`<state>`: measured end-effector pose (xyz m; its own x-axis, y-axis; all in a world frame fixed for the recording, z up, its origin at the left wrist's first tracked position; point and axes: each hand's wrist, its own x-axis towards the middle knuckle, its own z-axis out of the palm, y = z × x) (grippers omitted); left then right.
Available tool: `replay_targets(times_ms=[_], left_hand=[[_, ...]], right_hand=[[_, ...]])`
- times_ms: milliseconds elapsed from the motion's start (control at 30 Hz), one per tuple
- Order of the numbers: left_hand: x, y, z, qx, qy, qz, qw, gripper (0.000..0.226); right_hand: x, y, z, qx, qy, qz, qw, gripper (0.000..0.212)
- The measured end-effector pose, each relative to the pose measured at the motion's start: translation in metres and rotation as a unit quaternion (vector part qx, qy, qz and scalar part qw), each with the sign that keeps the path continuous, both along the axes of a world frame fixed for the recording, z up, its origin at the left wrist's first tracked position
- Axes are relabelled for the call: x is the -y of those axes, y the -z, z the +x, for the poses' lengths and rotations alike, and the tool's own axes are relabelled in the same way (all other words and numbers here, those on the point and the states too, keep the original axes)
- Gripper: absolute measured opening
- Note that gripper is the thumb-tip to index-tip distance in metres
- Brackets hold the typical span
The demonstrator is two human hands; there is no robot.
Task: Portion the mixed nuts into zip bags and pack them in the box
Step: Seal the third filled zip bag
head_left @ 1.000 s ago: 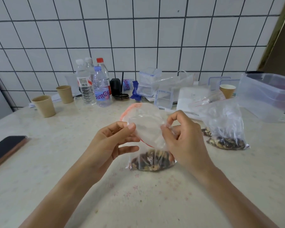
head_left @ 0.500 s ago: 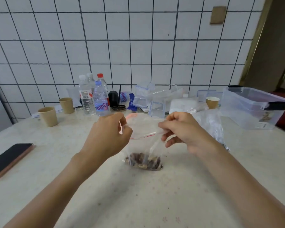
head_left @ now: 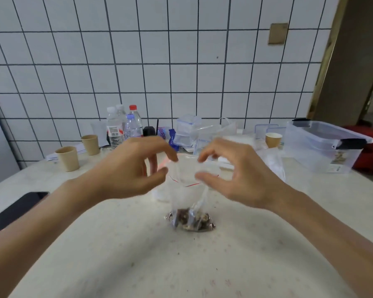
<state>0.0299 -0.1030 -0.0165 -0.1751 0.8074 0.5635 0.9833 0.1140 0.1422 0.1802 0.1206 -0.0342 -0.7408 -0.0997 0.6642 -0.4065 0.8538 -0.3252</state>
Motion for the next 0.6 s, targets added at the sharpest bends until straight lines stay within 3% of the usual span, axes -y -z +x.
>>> replay_targets(times_ms=[67, 133, 233, 300, 433, 600], left_hand=[[0.005, 0.006, -0.002, -0.082, 0.001, -0.094, 0.992, 0.037], [0.0, 0.013, -0.012, -0.179, -0.042, -0.155, 0.971, 0.046], [-0.018, 0.019, -0.03, -0.231, -0.091, -0.198, 0.948, 0.044], [-0.028, 0.017, -0.041, -0.228, -0.095, -0.225, 0.943, 0.039], [-0.038, -0.009, -0.048, -0.224, -0.095, -0.187, 0.952, 0.024], [-0.036, -0.047, -0.031, -0.104, -0.06, -0.16, 0.98, 0.032]], right_hand=[[0.001, 0.004, 0.004, 0.047, -0.019, 0.128, 0.99, 0.041], [-0.001, 0.008, -0.003, 0.043, 0.02, 0.292, 0.955, 0.051], [-0.003, 0.007, -0.02, 0.107, 0.111, 0.451, 0.879, 0.038], [-0.01, 0.002, -0.027, 0.139, 0.132, 0.46, 0.867, 0.023], [-0.016, -0.021, -0.031, 0.134, 0.087, 0.362, 0.918, 0.014], [-0.016, -0.059, -0.025, 0.165, 0.087, 0.287, 0.94, 0.02]])
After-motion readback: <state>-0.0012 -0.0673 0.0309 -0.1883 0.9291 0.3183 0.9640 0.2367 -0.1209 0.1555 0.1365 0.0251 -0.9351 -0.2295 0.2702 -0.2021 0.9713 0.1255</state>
